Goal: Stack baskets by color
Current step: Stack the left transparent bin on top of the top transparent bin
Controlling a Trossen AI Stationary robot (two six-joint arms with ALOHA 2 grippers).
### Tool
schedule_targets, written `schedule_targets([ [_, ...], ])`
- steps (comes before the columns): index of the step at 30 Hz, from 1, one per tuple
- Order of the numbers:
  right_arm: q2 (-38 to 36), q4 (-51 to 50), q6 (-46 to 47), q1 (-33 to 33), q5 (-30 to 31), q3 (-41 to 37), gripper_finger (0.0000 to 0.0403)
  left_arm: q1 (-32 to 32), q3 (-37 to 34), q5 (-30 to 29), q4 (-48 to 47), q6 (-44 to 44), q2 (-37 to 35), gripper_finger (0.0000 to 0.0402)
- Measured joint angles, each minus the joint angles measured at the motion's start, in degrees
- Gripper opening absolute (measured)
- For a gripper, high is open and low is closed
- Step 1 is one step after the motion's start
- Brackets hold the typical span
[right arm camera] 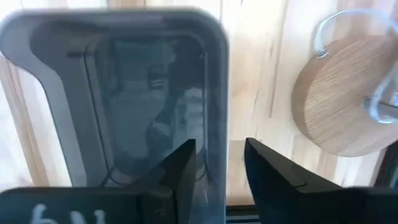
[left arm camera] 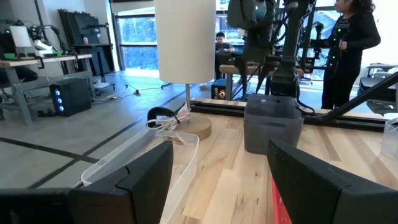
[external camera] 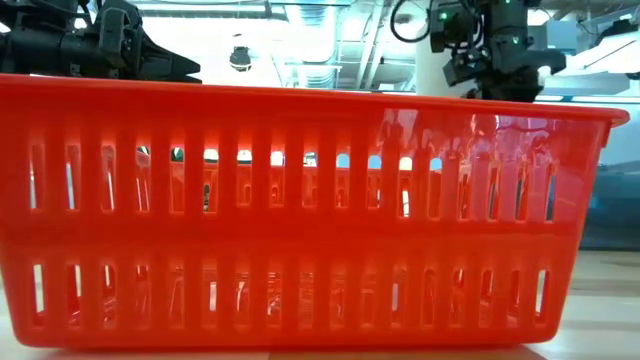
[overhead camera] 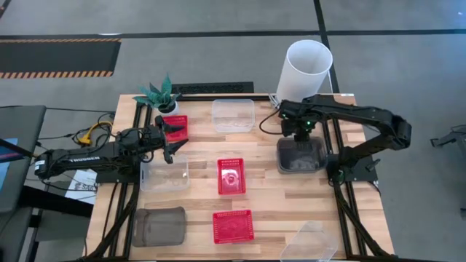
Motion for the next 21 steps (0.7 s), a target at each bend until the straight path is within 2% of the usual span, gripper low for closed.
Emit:
schedule_targets([
  [7, -2.2, 0.0, 7.0, 1.4, -0.8, 3.4, 0.0187, 0.0, 0.4, 0.5, -3.5, 0.0, 0.0, 0.0251],
  [13, -5.3, 0.2, 15.2, 6.0, -5.7, 3.4, 0.0189, 0.0, 9.1, 0.6, -21.9, -0.6, 2.4, 0.0251],
  [21, -8.5, 6.7, 21.0, 16.0, -6.4, 3.3, 0.0175, -2.3, 22.5, 0.0, -46.3, -4.6, 13.7, 0.0251],
])
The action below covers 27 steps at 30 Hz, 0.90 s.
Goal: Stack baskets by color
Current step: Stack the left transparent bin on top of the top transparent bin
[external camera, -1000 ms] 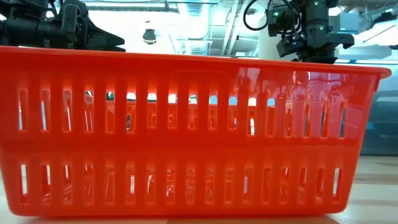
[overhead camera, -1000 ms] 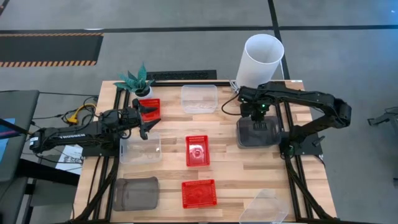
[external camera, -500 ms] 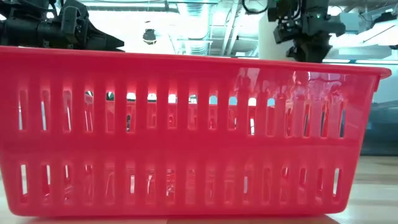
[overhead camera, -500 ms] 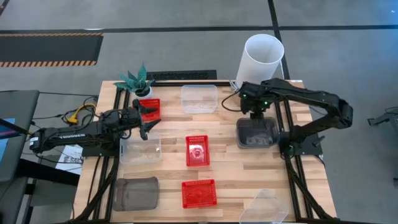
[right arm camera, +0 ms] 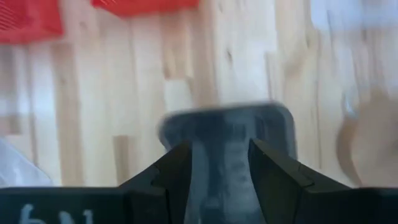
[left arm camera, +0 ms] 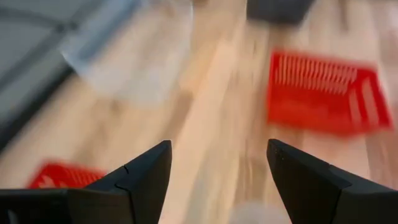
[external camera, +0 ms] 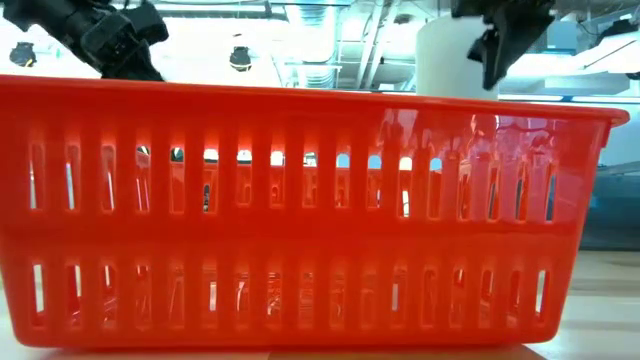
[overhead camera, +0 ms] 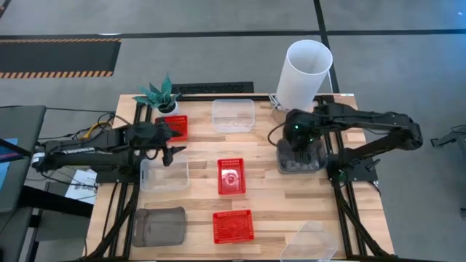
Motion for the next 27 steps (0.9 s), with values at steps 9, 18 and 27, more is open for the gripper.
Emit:
schedule_targets([
  [9, -0.3, 6.5, 0.7, 7.7, 0.0, 0.0, 0.0165, -8.1, 11.9, 6.1, -13.8, -4.7, 15.2, 0.0251],
  [18, 0.4, 6.9, 2.5, 9.8, 0.1, 0.0, 0.0164, -17.5, 17.5, 12.0, -19.8, -3.6, 26.0, 0.0251],
  [27, 0.4, 6.9, 1.0, 10.6, 0.1, 0.0, 0.0155, -22.1, 17.5, 12.1, -23.1, -13.1, 35.0, 0.0251],
])
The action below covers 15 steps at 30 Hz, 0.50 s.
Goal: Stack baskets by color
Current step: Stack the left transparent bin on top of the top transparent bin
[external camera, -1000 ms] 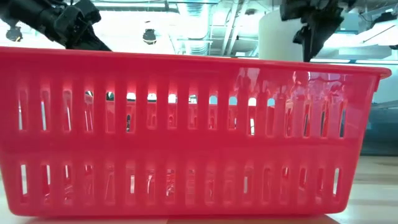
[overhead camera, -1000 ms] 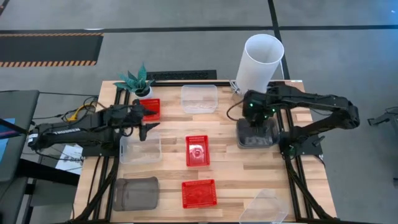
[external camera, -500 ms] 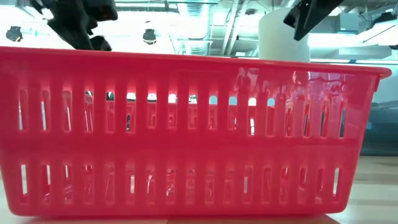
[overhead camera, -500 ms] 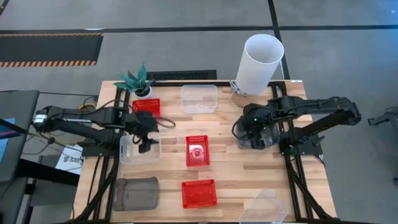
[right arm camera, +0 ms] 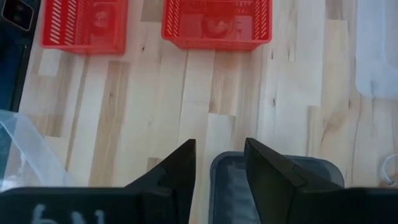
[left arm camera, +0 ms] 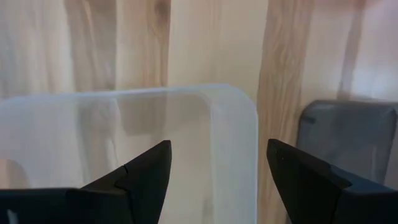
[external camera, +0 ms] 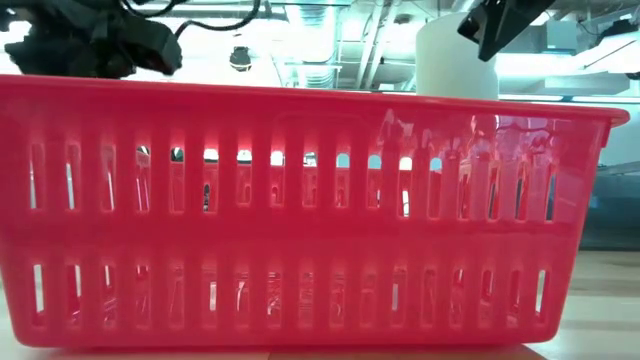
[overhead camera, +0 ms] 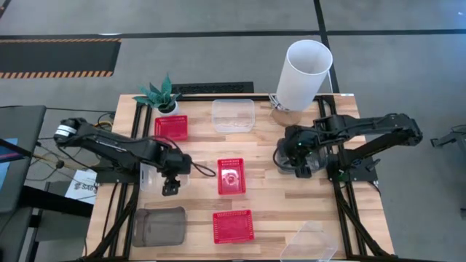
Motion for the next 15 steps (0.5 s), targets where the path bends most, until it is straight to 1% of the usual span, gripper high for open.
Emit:
schedule_targets([
  [6, 0.0, -0.1, -0.2, 0.0, 0.1, 0.0, 0.0152, -3.0, 0.0, 1.3, 0.3, -2.1, 5.4, 0.0251],
  [12, 0.0, 0.0, -0.6, 0.0, 0.1, 0.0, 0.0152, -4.7, 0.0, -2.0, 0.9, -1.7, 10.4, 0.0251],
  [15, 0.0, 0.0, -0.6, 0.0, 0.1, 0.0, 0.0152, -4.8, 0.0, -2.2, 0.9, -0.9, 12.0, 0.0246],
])
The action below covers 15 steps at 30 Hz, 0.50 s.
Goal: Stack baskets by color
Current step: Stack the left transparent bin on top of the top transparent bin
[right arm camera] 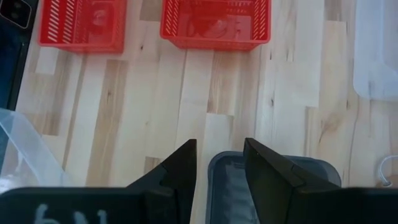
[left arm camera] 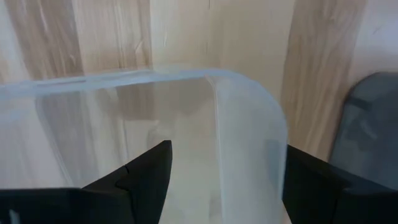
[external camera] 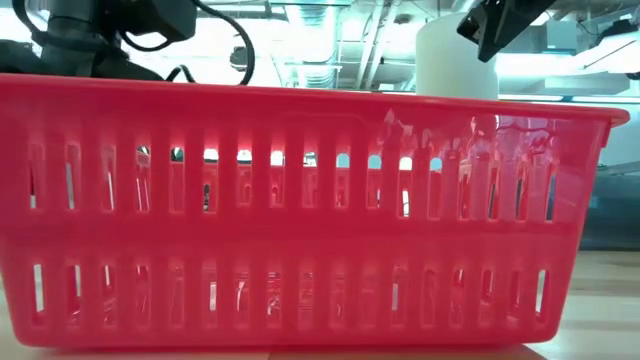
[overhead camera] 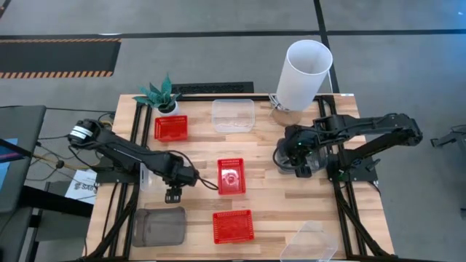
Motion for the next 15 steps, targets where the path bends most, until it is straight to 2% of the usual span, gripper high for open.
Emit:
schedule_targets([
  [3, 0.0, 0.0, 0.0, 0.0, 0.0, 0.0, 0.0152, 0.0, 0.0, 0.0, 0.1, 1.0, 0.7, 0.0222],
  [6, 0.0, 0.0, 0.0, 0.0, 0.0, 0.0, 0.0152, 0.0, 0.0, 0.0, 0.1, 2.2, 0.7, 0.0181],
  [13, 0.0, 0.0, 0.1, 0.0, 0.0, 0.0, 0.0152, 0.0, 0.0, -2.4, -0.2, 5.4, 0.7, 0.003],
  [15, 0.0, 0.0, 0.1, 0.0, 0.0, 0.0, 0.0152, 0.0, 0.0, -2.8, -0.4, 5.6, 0.7, 0.0011],
])
